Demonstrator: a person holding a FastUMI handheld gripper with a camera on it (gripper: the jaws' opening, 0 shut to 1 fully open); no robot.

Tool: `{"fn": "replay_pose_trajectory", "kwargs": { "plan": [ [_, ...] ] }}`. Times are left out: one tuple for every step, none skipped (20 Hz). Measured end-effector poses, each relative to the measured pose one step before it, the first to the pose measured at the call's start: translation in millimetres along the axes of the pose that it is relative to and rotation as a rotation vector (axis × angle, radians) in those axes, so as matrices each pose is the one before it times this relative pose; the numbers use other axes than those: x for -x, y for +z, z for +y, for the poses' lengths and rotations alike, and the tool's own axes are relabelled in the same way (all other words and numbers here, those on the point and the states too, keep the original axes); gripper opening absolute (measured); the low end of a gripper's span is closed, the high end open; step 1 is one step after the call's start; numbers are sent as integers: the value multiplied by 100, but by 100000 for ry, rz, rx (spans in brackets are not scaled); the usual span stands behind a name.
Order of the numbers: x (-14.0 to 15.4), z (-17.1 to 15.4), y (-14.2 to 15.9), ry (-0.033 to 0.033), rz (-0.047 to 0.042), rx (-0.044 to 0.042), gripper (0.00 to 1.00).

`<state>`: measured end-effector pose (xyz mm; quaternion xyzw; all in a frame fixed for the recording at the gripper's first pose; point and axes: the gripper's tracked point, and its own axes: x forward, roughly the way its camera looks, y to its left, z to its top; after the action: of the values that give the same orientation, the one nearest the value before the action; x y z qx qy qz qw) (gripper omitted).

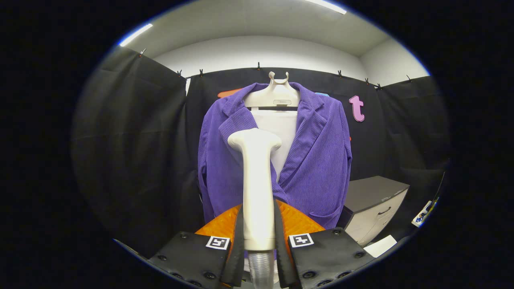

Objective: Iron the clothes twice with a garment steamer, once on the left side and once on the right side.

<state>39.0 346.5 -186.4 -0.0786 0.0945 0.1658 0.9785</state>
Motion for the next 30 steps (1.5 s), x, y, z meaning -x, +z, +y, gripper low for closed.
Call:
{"fn": "replay_pose_trajectory", "kwargs": {
  "plan": [
    [-195, -95, -510, -274, 896, 348, 40],
    [-65, -51, -77, -350, -734, 503, 40],
    [-5, -53, -114, -387, -97, 889, 41],
    [65, -19, -116, -183, -157, 504, 41],
    [71, 18, -273, 71, -154, -45, 40],
    [-48, 37, -285, 90, 274, -237, 40],
    [182, -29, -488, -18, 475, -200, 40],
    [44, -111, -493, -31, 860, 56, 41],
    [129, -33, -561, -27, 874, -92, 40],
    [118, -21, -490, -12, 804, -150, 40],
    [138, -64, -480, -29, 768, 12, 40],
    [49, -55, -334, -40, 451, 247, 41],
    [84, -52, -415, -54, 423, 514, 41],
    [189, -54, -451, -124, 682, 262, 41],
    [70, -55, -383, -59, 712, 47, 41],
    [74, 0, -368, -35, 660, 94, 41],
    [149, -36, -417, -109, 645, 227, 41],
    [96, -32, -432, -103, 491, 288, 41],
    [69, -6, -267, -140, 442, 373, 41],
    [125, 16, -498, -155, 627, 479, 41],
    [30, 27, -231, -39, 490, 339, 41],
    [46, -10, -460, -78, 642, 439, 41],
    [-34, -44, -191, -143, 993, 736, 41],
    [16, -53, -90, -14, 267, 591, 41],
    [-57, -28, -193, 142, 400, 227, 41],
    [22, 10, -318, 50, 557, 122, 41],
    [29, -54, -424, -127, 666, 242, 41],
    [350, -4, -552, -464, 422, 549, 41],
    [312, -4, -614, -451, 448, 768, 40],
    [268, 111, -613, -1, 433, 560, 41]
  ]
}}
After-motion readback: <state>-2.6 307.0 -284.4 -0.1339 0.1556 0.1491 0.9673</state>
